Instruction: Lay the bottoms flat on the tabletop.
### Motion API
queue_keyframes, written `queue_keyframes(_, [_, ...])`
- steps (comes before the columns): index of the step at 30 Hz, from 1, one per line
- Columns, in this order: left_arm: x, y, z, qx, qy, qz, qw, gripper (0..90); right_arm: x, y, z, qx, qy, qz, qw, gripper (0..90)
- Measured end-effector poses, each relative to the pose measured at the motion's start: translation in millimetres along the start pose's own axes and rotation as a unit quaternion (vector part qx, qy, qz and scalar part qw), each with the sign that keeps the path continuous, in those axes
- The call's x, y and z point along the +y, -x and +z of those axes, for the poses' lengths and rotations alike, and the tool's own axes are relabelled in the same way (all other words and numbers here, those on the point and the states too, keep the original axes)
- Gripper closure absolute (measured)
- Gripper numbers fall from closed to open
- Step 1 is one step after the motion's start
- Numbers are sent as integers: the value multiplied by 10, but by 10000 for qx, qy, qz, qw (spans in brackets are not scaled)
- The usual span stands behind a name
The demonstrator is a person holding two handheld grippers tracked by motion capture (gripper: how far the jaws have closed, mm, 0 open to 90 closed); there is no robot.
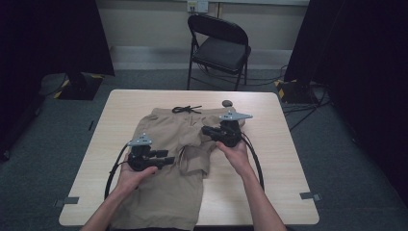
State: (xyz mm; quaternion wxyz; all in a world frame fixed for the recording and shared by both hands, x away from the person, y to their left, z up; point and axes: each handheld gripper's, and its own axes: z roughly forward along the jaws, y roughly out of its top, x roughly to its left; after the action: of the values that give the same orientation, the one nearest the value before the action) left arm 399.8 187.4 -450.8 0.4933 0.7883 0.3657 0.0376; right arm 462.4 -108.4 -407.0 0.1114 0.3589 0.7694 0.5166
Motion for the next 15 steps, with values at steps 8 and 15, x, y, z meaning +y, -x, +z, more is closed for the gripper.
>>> queue_keyframes(8, [-135,-61,252,342,-118,-104,9993,623,85,56,19,-23,104,132,9999,857])
queue_keyframes(15, [-169,-49,377,528,-279,24,9982,718,84,142,2,-79,140,290,9995,858])
